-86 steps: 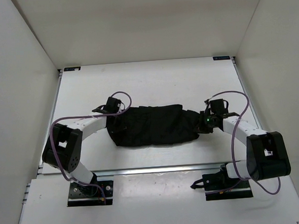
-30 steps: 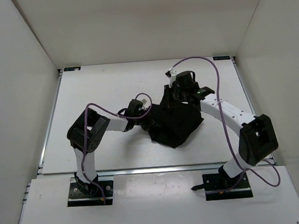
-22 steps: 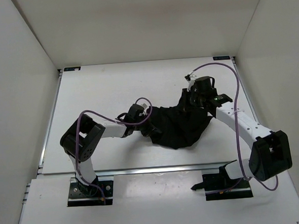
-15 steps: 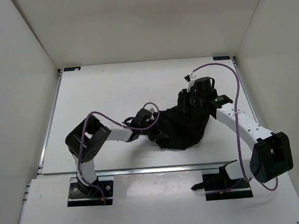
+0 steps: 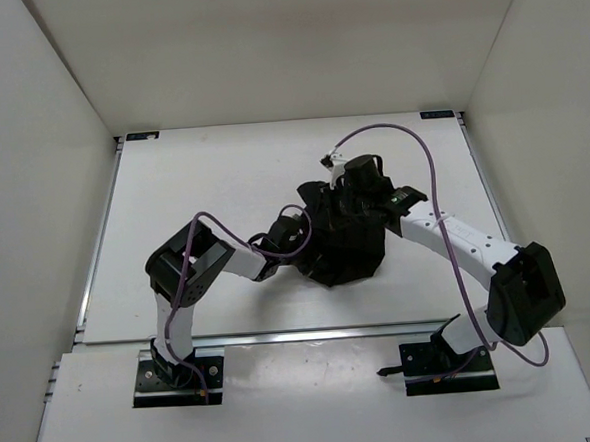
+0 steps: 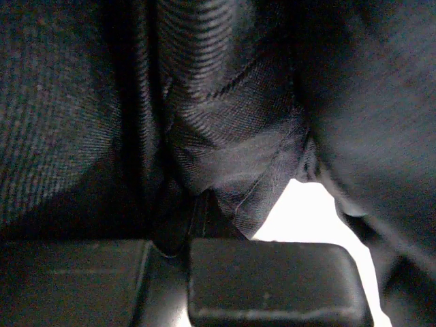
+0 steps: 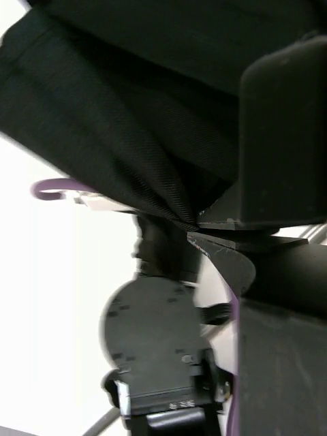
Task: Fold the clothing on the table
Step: Fold the skirt
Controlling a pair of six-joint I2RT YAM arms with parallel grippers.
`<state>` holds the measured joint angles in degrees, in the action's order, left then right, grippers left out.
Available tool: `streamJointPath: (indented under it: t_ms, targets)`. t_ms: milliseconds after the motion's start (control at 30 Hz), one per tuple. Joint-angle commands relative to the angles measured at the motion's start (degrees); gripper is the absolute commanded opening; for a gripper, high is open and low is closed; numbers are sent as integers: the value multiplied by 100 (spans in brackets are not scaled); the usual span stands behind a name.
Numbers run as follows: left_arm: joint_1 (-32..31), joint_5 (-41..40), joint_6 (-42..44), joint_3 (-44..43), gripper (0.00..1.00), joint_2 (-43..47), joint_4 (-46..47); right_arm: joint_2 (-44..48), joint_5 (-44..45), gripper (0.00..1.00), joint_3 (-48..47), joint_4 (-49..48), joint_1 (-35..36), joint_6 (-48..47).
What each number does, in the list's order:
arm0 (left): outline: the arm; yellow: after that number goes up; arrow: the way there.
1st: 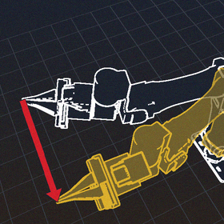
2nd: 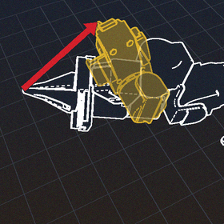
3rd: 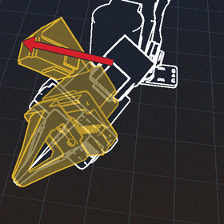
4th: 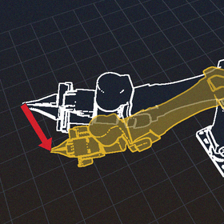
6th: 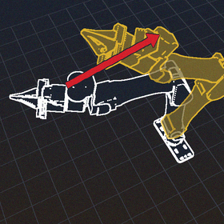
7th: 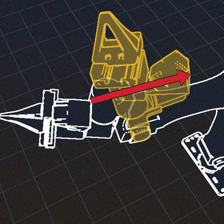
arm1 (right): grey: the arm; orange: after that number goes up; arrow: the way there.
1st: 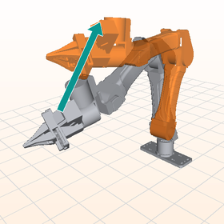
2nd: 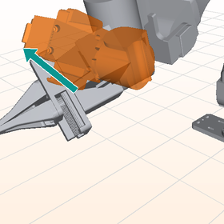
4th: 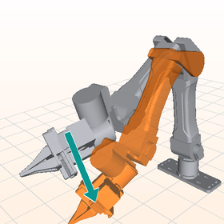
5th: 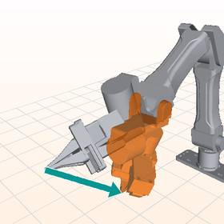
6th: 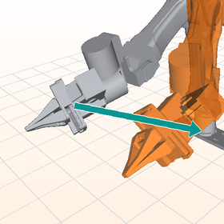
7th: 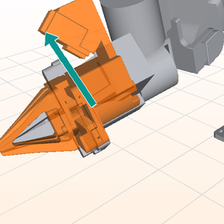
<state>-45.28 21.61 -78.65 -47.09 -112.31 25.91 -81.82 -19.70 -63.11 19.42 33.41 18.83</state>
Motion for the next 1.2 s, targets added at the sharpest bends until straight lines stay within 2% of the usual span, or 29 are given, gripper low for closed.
streamJointPath:
  t_ms: [0,233,367,433,500,533,567,633,700,800,900,1000,1167]
  targets:
    - [230,-271,-255,7,0,-45,440,237,-226,0,316,-210,69,313]
    - [388,-148,-238,209,0,-72,749,281,-754,0,1116,-482,34,630]
    - [546,212,-265,367,0,-81,1012,115,-1122,2,1030,-519,-124,596]
    - [722,230,-107,524,0,199,951,44,-1254,14,881,-221,-238,517]
    - [1028,204,146,762,0,541,715,26,-1098,43,669,8,-195,367]
    - [1091,186,366,815,0,787,453,52,-1036,51,556,70,-177,324]
    - [1230,177,481,807,0,1068,93,78,-1070,66,485,-16,-203,349]
    - [1459,90,833,894,0,1420,-295,114,-1193,85,440,-192,-325,454]
    - [1635,98,965,1113,0,1834,-464,184,-1264,87,213,-272,-510,543]
    - [1908,-33,1159,1351,0,2729,-841,324,-1045,81,-200,-149,-625,464]
    - [2093,-174,1510,1343,0,3310,-1491,596,-974,73,-333,-70,-1028,569]
    - [2024,-393,1862,1290,0,3514,-2116,904,-371,74,-194,289,-1345,307]
    - [1690,-385,1722,1528,0,3419,-1870,967,765,75,246,1318,-1758,-256]
